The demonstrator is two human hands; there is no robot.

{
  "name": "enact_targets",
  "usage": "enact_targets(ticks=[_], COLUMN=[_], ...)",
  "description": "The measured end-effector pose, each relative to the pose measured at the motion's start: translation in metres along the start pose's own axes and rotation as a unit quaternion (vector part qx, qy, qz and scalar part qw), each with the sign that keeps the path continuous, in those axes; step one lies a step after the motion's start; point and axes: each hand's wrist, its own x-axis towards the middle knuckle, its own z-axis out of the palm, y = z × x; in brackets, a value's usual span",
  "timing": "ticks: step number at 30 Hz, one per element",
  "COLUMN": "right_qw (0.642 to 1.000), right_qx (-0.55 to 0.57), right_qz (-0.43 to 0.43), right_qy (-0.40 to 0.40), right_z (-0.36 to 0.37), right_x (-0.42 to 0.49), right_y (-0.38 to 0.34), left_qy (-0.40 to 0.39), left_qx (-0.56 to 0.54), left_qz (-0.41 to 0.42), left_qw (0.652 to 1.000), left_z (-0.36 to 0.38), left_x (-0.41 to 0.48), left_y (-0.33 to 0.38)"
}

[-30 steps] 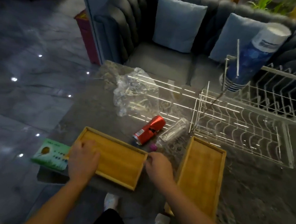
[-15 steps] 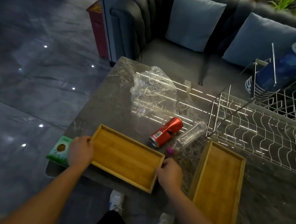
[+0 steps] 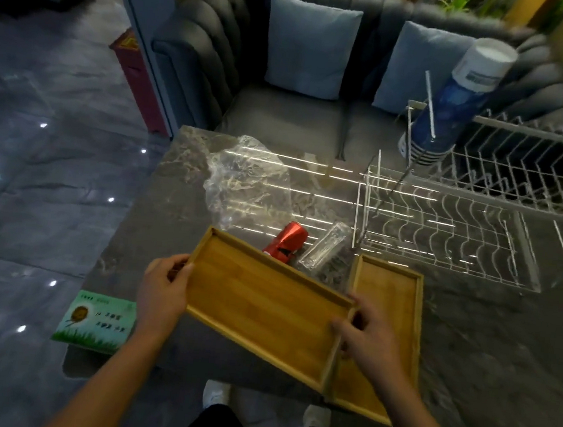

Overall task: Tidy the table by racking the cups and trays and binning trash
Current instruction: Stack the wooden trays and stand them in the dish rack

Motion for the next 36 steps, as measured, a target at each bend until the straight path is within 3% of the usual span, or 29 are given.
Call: enact_targets(ticks=[4,8,11,14,16,18,23,29,36], right_qw=[0.996,0.984,0.964,0.939,0.930,0.928,0.949,0.969,0.971], right_qx=[0.043,0.090,0.160,0.218,0.229,0.242,0.191,0.025,-0.032], right_qz=[0.059,0.110,0.158,0.194,0.210,0.209,0.205,0.199,0.147], right_qy=[0.042,0.110,0.142,0.185,0.197,0.191,0.147,0.144,0.185], right_z=[-0.055,-0.096,-0.105,-0.102,-0.096,-0.089,-0.076,-0.063,-0.049], right_x=[-0.023,-0.050,-0.065,-0.070,-0.072,-0.073,-0.077,-0.073,-0.076], right_y=[0.029,0.065,0.090,0.102,0.105,0.105,0.110,0.117,0.123], left_qy=[-0.064,-0.107,-0.117,-0.201,-0.255,-0.268,-0.280,-0.277,-0.280], left_qx=[-0.063,-0.207,-0.313,-0.376,-0.352,-0.293,-0.060,0.069,0.106], left_qz=[0.015,-0.035,-0.144,-0.192,-0.164,-0.129,-0.021,0.083,0.128], left_qw=[0.996,0.972,0.931,0.884,0.885,0.909,0.958,0.955,0.945], left_z=[0.041,0.084,0.115,0.142,0.158,0.172,0.194,0.211,0.229], left_x=[-0.023,-0.052,-0.070,-0.091,-0.103,-0.104,-0.088,-0.072,-0.065], left_y=[0.048,0.093,0.116,0.127,0.129,0.131,0.138,0.141,0.138])
